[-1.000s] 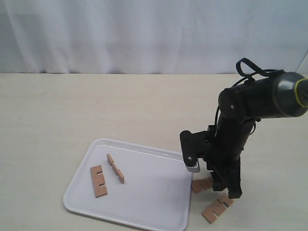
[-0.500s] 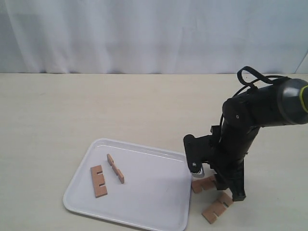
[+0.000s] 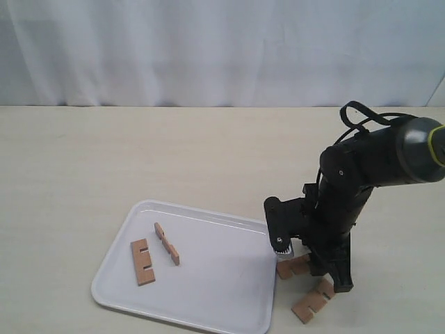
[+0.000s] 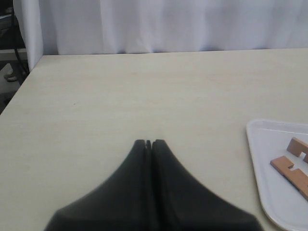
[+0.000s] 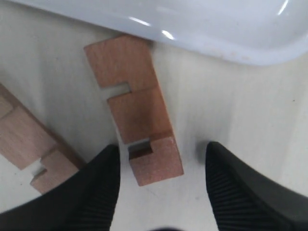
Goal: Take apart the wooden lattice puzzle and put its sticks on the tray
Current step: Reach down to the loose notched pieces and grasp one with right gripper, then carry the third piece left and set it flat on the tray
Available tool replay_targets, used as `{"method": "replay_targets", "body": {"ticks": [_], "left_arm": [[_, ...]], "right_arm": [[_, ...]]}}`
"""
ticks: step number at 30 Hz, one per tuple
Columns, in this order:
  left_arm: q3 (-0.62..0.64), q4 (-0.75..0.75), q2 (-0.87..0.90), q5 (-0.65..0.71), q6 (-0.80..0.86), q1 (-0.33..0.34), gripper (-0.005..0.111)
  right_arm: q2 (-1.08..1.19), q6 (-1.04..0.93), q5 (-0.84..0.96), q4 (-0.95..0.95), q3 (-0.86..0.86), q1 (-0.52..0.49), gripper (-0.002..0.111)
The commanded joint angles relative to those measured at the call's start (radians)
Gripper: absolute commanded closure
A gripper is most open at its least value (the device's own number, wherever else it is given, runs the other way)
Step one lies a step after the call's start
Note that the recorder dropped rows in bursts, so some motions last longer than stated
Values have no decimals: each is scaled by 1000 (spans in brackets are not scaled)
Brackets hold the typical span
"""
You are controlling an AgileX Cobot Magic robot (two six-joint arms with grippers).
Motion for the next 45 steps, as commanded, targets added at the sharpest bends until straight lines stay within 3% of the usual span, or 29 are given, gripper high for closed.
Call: {"method": "replay_targets", "body": {"ticks": [1,4,9,20,23,26,32,34,39,45], "left_arm": [[2,3,-1,-9,1,1,107],[2,3,-1,-9,1,1,107],[2,3,-1,-9,1,1,107],[2,3,-1,-9,1,1,107],[2,3,-1,-9,1,1,107],[2,3,-1,-9,1,1,107],[2,3,-1,-9,1,1,107],[2,3,-1,-9,1,1,107],[2,3,-1,-9,1,1,107],[2,3,-1,-9,1,1,107]], "right_arm": [[12,2,15,-5,4,-6,56],[12,2,15,-5,4,-6,61],[12,4,22,3,4,-6,103],[-191,35,46,-18,0,-6,104],[-237,46,16,123,0,-6,104],[-232,107,28,104,0,-6,104],[-224,257,-135,133,0,95,104],[-170,356,-155,133,-50,150,104],[58,519,21,130,-292,246,104],[198,679,50,123,-452,257,104]]}}
